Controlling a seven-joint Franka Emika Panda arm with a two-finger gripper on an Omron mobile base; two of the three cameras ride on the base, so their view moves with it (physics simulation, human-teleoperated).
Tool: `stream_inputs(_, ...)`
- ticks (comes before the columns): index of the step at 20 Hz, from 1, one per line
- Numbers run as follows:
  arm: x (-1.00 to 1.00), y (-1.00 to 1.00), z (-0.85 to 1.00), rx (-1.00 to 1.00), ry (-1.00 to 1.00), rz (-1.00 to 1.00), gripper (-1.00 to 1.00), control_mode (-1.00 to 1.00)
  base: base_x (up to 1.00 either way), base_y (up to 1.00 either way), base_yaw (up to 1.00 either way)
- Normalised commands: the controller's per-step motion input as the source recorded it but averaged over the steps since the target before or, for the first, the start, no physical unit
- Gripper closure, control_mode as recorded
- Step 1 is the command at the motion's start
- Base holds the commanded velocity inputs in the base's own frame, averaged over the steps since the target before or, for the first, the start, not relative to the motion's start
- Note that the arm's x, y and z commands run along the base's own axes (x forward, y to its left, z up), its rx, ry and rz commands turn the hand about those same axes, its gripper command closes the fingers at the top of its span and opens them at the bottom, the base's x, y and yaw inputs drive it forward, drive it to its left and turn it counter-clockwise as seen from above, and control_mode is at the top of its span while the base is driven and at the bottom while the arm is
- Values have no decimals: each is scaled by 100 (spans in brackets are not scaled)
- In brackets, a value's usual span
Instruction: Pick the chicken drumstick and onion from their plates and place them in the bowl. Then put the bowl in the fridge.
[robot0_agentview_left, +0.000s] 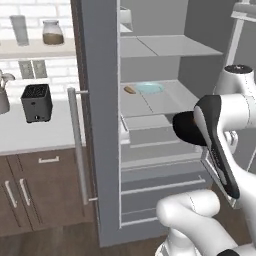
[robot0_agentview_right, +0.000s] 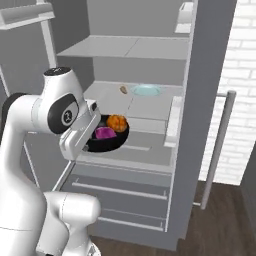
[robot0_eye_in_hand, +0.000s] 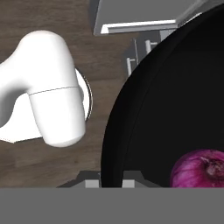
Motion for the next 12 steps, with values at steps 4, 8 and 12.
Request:
stream_inputs(4,0,0,0,0,0,0,100,100,91,23,-17)
stream_inputs(8,0,0,0,0,0,0,100,100,61,36,-3)
stream_inputs(12,0,0,0,0,0,0,100,100,44,18,0)
